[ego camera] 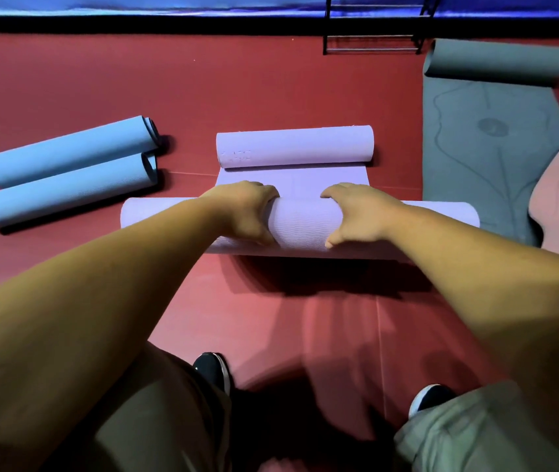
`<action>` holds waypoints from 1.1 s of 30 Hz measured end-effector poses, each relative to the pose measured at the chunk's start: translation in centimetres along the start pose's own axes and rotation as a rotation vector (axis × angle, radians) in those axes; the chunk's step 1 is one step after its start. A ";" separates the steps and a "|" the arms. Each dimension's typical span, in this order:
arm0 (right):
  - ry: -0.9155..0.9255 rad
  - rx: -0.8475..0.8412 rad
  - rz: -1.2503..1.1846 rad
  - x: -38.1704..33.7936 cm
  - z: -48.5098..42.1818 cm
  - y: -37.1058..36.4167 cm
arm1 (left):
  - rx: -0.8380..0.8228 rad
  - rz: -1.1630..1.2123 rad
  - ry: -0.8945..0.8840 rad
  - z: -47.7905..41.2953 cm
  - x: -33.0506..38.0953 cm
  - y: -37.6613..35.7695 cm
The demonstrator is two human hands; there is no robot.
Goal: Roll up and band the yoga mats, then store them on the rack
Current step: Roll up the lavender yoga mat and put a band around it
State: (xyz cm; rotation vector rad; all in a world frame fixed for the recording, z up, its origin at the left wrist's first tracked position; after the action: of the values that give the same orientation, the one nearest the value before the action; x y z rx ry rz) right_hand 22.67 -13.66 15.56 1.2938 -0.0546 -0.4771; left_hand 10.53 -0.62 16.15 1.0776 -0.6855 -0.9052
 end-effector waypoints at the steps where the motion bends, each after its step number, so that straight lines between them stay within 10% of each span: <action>1: -0.007 0.003 -0.024 0.2 0.0 0.2 | 0.011 -0.026 -0.004 0.1 0.1 -0.1; 33: 0.011 -0.160 0.101 0.6 -0.1 -3.0 | -0.098 -0.075 -0.012 -1.1 1.0 -1.6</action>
State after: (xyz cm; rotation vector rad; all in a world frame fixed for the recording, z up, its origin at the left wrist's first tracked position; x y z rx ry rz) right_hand 22.37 -14.37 12.61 1.1309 -0.0708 -0.3799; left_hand 11.46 -1.37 14.32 1.0167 -0.6081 -1.0002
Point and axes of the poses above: each hand's wrist, its own z-axis away from the middle knuckle, its own y-axis out of the back of the hand, x = y × z, the point moved 10 cm from there along -z, towards the middle knuckle, and after that the axes turned 5 degrees about y, right-handed, at the moved point
